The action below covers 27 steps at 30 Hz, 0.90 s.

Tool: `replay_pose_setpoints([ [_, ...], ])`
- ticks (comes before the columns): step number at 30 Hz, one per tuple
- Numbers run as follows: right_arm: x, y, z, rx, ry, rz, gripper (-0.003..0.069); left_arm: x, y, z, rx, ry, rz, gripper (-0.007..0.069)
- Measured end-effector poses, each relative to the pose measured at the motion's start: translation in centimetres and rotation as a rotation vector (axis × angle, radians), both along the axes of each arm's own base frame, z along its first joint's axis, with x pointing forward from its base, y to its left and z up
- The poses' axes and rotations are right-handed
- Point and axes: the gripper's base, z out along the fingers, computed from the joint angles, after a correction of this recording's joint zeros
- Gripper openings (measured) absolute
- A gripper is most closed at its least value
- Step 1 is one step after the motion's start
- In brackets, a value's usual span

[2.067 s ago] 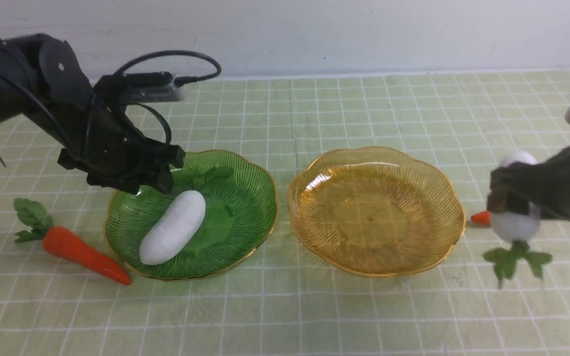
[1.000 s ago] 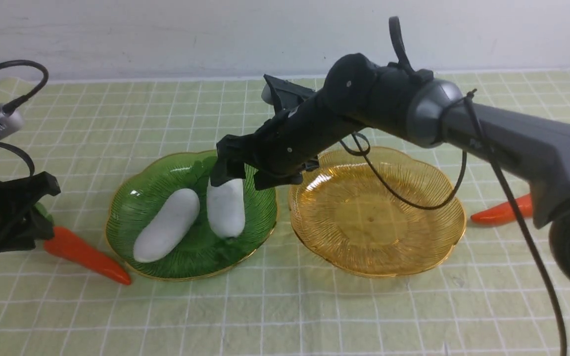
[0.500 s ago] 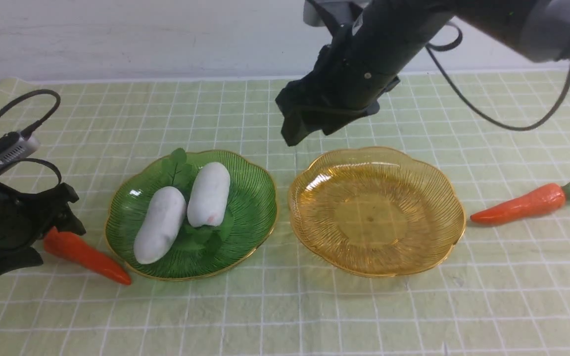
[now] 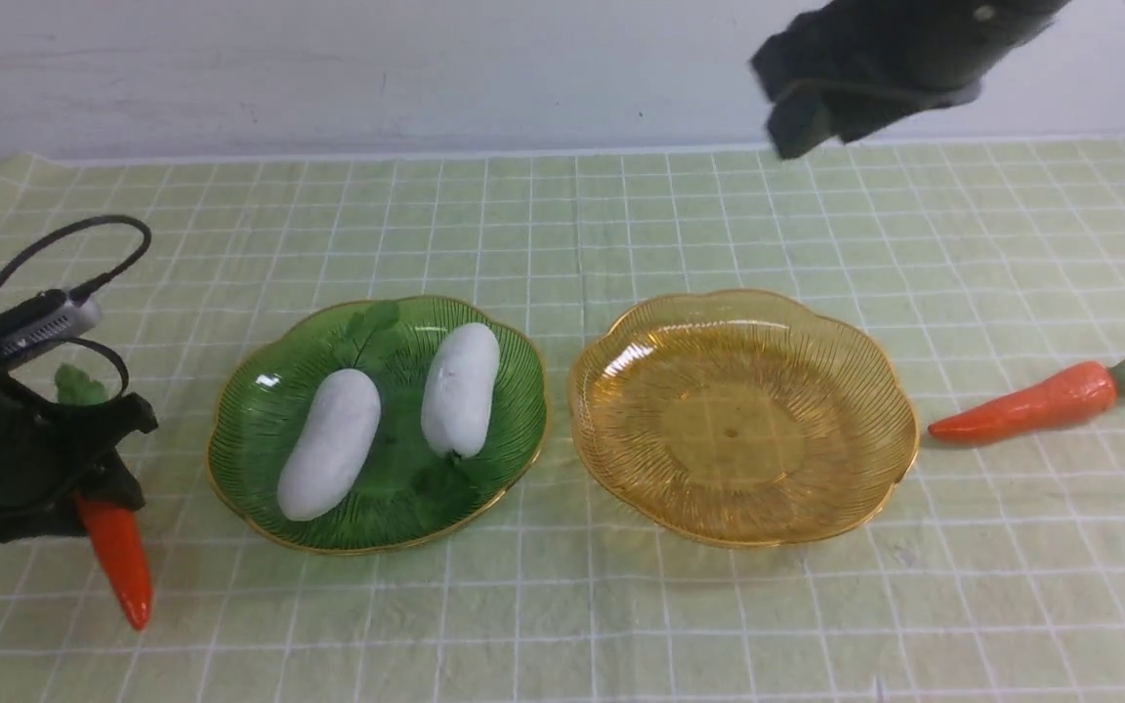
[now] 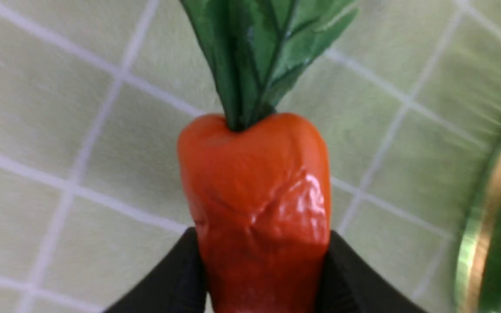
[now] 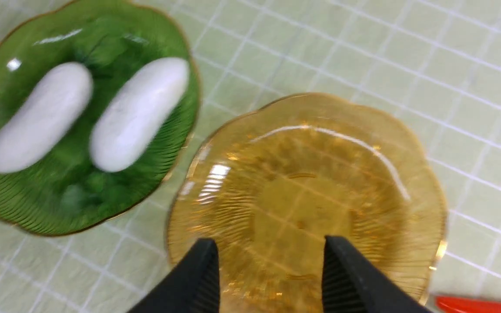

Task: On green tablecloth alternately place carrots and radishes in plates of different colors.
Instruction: 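Place the carrot on the yellow plate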

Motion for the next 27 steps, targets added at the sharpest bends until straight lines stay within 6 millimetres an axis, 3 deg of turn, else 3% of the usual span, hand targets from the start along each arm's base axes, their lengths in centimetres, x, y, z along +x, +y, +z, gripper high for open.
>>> replay_pose_setpoints([
  [2, 1.2, -4.5, -0.7, 0.002, 0.026, -0.148, 0.0249, 0.1, -0.6, 4.6, 0.033, -0.086, -0.05, 0.0275],
  [3, 1.3, -4.9, -0.8, 0.003, 0.028, -0.161, 0.0243, 0.2, -0.6, 4.8, 0.032, -0.088, -0.051, 0.0275],
  [4, 1.8, -7.5, -1.6, 0.005, 0.058, -0.245, 0.022, 0.3, -1.7, 7.6, 0.037, -0.145, -0.113, 0.0275],
  [6, 2.0, -11.3, -3.4, 0.004, 0.117, -0.359, 0.0204, 0.4, -4.2, 10.8, 0.027, -0.225, -0.233, 0.0275],
  [7, 2.0, -11.6, -3.5, 0.003, 0.124, -0.368, 0.0202, 0.5, -4.9, 11.4, 0.017, -0.239, -0.257, 0.0275],
  [8, 1.8, -14.0, -5.2, 0.003, 0.177, -0.435, 0.02, 0.6, -7.9, 13.7, -0.006, -0.317, -0.385, 0.0275],
  [9, 1.8, -14.5, -5.6, 0.002, 0.192, -0.45, 0.02, 0.6, -8.7, 13.9, -0.013, -0.326, -0.41, 0.0275],
  [10, 1.3, -16.4, -7.3, 0.014, 0.253, -0.509, 0.0202, 0.8, -11.5, 15.7, -0.048, -0.395, -0.509, 0.0275],
  [12, 0.8, -17.8, -9.3, 0.045, 0.327, -0.56, 0.022, 1.0, -15.3, 16.7, -0.085, -0.443, -0.627, 0.0275],
  [15, 0.5, -18.4, -11.9, 0.087, 0.379, -0.576, 0.0268, 1.9, -20.6, 16.5, -0.12, -0.494, -0.738, 0.0275],
  [19, 1.6, -18.3, -14.9, 0.148, 0.387, -0.607, 0.037, 3.5, -26.0, 13.2, -0.129, -0.503, -0.811, 0.0275],
  [23, 3.2, -18.7, -18.2, 0.178, 0.414, -0.676, 0.0505, 4.7, -29.0, 8.7, -0.122, -0.446, -0.844, 0.0275],
  [27, 4.1, -18.9, -20.2, 0.197, 0.423, -0.727, 0.0562, 5.7, -30.0, 4.8, -0.104, -0.378, -0.863, 0.0295],
])
